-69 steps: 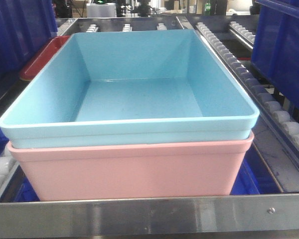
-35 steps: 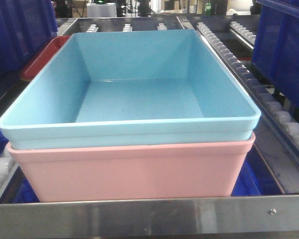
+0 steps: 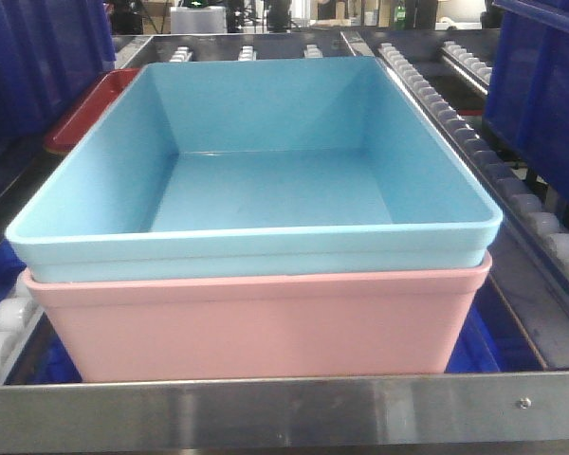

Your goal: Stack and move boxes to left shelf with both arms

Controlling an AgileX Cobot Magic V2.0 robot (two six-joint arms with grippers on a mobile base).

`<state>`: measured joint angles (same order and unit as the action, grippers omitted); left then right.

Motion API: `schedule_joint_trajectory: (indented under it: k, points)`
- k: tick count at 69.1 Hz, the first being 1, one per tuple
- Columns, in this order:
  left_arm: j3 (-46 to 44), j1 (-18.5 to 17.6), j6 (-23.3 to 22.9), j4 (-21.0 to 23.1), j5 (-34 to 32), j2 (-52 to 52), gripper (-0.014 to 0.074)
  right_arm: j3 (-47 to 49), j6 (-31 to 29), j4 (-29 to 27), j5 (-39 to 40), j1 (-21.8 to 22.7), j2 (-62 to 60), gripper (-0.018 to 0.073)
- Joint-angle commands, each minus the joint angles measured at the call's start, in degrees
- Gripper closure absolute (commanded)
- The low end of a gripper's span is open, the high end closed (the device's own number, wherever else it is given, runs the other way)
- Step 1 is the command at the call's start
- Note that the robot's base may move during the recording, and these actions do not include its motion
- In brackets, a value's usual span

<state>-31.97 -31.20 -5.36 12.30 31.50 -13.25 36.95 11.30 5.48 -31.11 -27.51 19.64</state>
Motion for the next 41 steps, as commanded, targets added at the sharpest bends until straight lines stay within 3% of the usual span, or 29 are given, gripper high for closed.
schedule_joint_trajectory:
  k: [1,29,41]
  points:
    - [0.91,2.63,4.73,5.69,-4.49,2.56,0.0598,1.39,-0.11,0.56,5.52,0.19,0.42,0.0503]
    - [12.58,23.93,4.91,5.0,-3.26,14.32,0.0598,1.39,-0.11,0.56,5.52,0.19,0.42,0.0503]
    - [18.98,29.35,4.91,2.44,-10.54,14.83,0.0598,1.39,-0.11,0.56,5.52,0.19,0.42,0.0503]
